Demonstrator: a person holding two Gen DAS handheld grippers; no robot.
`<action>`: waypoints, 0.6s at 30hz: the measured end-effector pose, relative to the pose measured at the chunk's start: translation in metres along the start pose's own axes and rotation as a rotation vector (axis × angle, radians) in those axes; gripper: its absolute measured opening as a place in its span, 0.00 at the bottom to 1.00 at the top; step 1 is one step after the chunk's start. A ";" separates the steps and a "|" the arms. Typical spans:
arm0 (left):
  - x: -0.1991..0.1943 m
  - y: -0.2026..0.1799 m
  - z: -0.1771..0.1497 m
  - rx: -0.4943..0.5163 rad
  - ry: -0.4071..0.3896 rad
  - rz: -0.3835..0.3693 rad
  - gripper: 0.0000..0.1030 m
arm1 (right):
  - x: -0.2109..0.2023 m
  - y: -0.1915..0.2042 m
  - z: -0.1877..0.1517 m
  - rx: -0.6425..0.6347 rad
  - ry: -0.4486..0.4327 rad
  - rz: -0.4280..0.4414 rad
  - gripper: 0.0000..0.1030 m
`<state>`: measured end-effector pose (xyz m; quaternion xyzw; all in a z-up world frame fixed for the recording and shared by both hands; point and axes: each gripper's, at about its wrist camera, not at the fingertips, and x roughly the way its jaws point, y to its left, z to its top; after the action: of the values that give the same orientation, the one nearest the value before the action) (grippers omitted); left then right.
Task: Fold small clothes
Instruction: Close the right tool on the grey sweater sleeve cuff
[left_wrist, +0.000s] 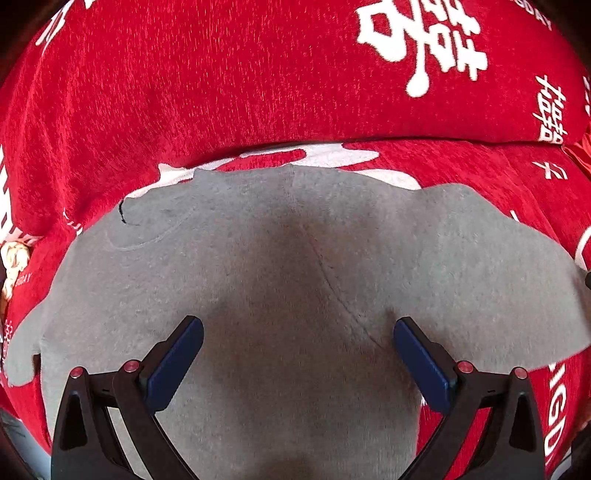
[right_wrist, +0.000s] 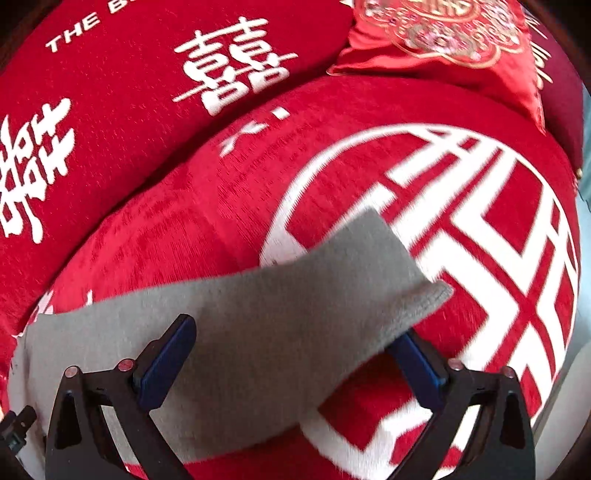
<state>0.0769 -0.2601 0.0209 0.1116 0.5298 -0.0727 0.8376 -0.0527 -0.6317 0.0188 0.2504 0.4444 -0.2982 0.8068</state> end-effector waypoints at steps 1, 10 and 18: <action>0.004 -0.001 0.002 -0.002 0.007 0.002 1.00 | 0.002 0.000 0.004 -0.010 -0.004 0.012 0.75; 0.011 -0.008 0.000 0.013 -0.011 0.001 1.00 | -0.015 -0.016 0.004 -0.027 -0.044 0.133 0.14; 0.013 -0.009 0.000 0.005 -0.003 0.000 1.00 | 0.016 -0.035 0.014 0.067 0.043 0.256 0.36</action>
<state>0.0809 -0.2693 0.0080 0.1138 0.5283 -0.0743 0.8381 -0.0621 -0.6695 0.0069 0.3382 0.4157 -0.2021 0.8197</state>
